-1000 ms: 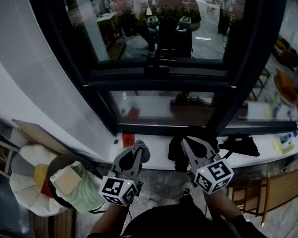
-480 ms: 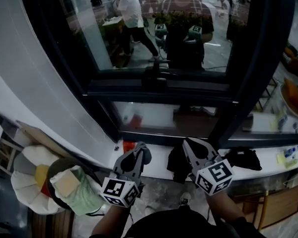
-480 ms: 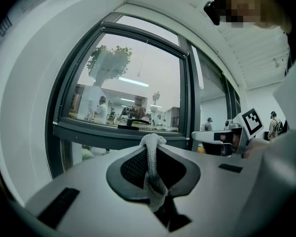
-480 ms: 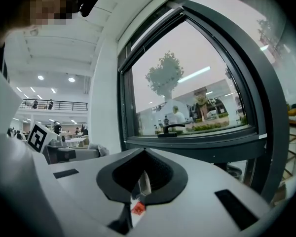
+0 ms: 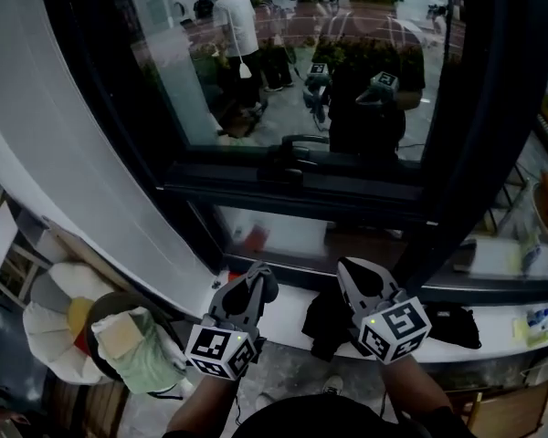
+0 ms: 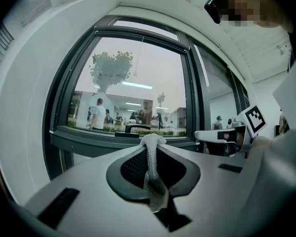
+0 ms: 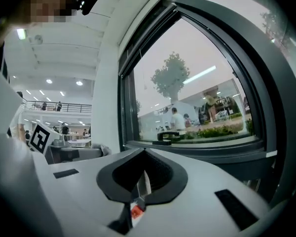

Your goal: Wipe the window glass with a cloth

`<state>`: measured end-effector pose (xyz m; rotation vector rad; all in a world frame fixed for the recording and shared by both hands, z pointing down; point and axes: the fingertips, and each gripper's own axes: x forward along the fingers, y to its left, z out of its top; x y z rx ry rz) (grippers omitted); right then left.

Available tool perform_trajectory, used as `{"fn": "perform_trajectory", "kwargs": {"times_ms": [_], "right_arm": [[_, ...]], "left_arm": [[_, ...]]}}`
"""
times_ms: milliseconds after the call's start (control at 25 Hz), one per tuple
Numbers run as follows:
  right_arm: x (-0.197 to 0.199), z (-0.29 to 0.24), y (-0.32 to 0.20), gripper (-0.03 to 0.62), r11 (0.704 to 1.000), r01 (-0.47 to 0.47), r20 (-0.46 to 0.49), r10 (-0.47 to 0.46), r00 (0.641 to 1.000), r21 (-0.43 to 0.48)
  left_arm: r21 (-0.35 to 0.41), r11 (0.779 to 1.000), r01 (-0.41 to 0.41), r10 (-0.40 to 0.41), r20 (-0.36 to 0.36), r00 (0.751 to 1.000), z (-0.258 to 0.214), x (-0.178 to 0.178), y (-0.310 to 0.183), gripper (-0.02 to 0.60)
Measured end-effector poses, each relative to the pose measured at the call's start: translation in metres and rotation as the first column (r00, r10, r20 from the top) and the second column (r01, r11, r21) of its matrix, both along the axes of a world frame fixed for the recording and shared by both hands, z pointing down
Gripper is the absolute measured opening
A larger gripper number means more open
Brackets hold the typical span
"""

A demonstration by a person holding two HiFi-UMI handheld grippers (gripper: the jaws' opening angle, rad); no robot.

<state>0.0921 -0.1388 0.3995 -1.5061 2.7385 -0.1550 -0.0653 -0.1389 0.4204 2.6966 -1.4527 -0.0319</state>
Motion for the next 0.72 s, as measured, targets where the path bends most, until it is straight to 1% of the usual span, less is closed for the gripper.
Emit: {"fn": "perform_trajectory", "kwargs": {"times_ms": [240,360,560,720], "right_arm": [[0.022,-0.017,-0.018,0.026,0.998,0.043,-0.022,-0.043,0.999,0.036],[0.022,-0.027,-0.028,0.027,0.997,0.056,-0.022,-0.055,0.998,0.048],[0.026,-0.037,-0.038,0.027,0.996,0.061,0.001,-0.061,0.998,0.060],[0.020,-0.045,-0.051,0.026,0.996,0.053,0.001,-0.054,0.999,0.076]], "left_arm": [[0.046,0.997,0.067,-0.066,-0.007,0.998,-0.020,0.013,-0.017,0.037],[0.049,0.995,0.088,-0.087,-0.019,0.996,-0.029,0.008,-0.027,0.037],[0.066,0.991,0.118,-0.117,-0.011,0.993,-0.041,0.005,-0.042,0.037],[0.080,0.990,0.119,-0.118,-0.015,0.993,-0.051,-0.005,-0.065,0.037]]}}
